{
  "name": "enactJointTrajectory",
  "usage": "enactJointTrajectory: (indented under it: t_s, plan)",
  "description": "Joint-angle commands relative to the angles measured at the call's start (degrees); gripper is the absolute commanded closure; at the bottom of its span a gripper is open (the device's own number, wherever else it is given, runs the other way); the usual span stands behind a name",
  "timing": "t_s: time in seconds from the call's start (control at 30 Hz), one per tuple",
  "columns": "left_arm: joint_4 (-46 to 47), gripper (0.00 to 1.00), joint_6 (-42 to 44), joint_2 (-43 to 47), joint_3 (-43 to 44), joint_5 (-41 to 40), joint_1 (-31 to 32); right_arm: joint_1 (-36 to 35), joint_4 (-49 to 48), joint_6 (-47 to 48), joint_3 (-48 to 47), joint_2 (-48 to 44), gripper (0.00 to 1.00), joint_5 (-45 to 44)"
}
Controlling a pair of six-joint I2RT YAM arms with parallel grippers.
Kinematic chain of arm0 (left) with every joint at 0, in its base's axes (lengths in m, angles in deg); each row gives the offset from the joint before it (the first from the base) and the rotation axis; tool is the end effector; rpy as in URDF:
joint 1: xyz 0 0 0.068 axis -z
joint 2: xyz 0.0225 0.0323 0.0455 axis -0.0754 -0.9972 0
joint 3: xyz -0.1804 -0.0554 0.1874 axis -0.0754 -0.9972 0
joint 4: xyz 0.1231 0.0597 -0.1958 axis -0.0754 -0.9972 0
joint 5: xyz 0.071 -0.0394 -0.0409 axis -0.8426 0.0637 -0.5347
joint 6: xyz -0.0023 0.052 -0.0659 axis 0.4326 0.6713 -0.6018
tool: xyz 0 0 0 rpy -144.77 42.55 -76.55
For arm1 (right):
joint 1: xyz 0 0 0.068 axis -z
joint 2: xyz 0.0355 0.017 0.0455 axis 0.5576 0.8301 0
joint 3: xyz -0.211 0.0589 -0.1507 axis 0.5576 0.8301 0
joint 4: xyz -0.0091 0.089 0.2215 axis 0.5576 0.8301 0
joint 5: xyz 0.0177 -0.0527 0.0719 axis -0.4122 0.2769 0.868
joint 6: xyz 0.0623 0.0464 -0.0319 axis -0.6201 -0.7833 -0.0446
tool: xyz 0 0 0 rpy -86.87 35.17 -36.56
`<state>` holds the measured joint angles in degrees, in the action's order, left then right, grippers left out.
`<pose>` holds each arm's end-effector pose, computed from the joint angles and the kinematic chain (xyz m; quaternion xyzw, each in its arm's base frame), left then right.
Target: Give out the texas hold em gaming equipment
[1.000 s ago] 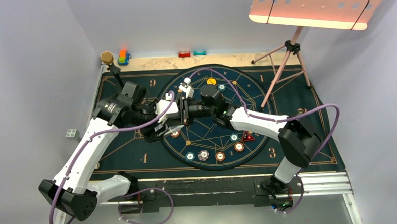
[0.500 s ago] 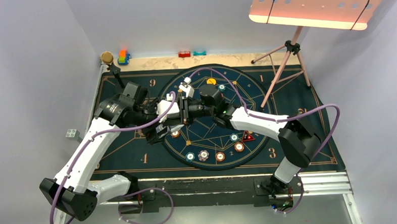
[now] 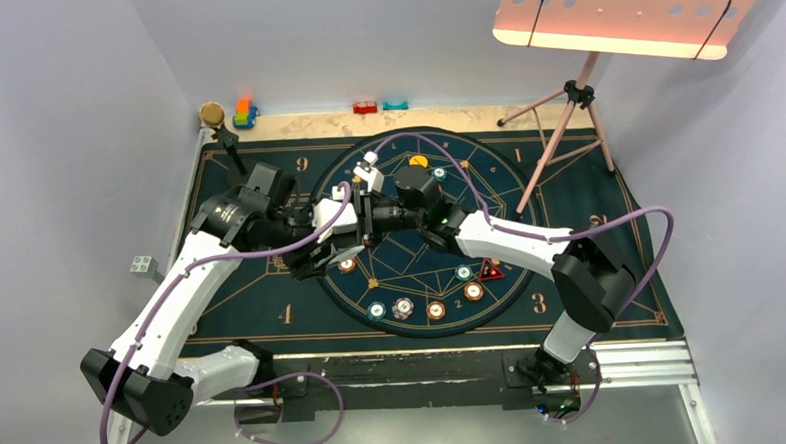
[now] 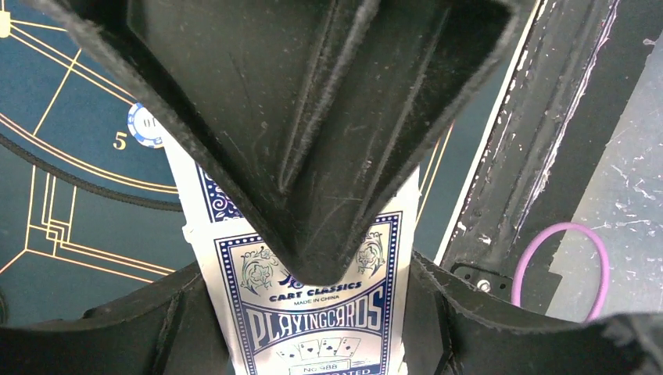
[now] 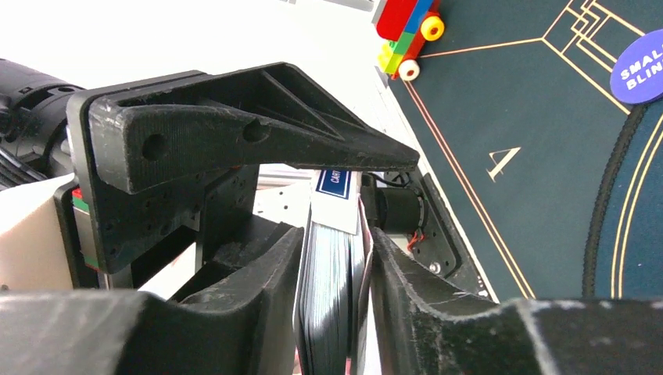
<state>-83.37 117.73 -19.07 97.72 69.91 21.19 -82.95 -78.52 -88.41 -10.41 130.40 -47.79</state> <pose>0.1629 -0.1126 0.3009 0.5405 0.7800 -0.1871 0.2539 0.2222 0.3240 0.2815 -0.1080 0.7545 0.6345 0.1285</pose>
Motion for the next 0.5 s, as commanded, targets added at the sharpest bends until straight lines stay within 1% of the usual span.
enactJointTrajectory:
  t_s: [0.0,0.07,0.13,0.17,0.23,0.33,0.47]
  plan:
    - [-0.1,0.61,0.6,0.6,0.7,0.9,0.2,0.5,-0.6,1.7,-1.8,-2.2,0.52,1.3]
    - [-0.8,0.68,0.6,0.8,1.0,1.1,0.2,1.4,0.7,2.9,-0.9,-3.2,0.39,1.1]
    - [-1.7,0.70,0.6,0.9,1.3,1.6,0.2,2.7,2.0,4.2,0.2,-4.7,0.29,0.7]
    - [-2.0,0.71,0.5,0.8,1.4,1.9,0.2,3.1,2.9,5.0,0.6,-5.4,0.26,0.5]
    - [-2.4,0.72,0.5,0.8,1.4,2.2,0.2,3.6,6.1,7.5,0.3,-6.6,0.22,-0.4]
    - [-2.9,0.72,0.6,0.7,1.3,2.0,0.2,3.6,10.8,10.6,-0.8,-7.4,0.21,-1.4]
    - [-3.3,0.73,0.3,0.7,1.6,2.3,0.2,3.6,12.3,12.1,-1.1,-7.5,0.21,-1.5]
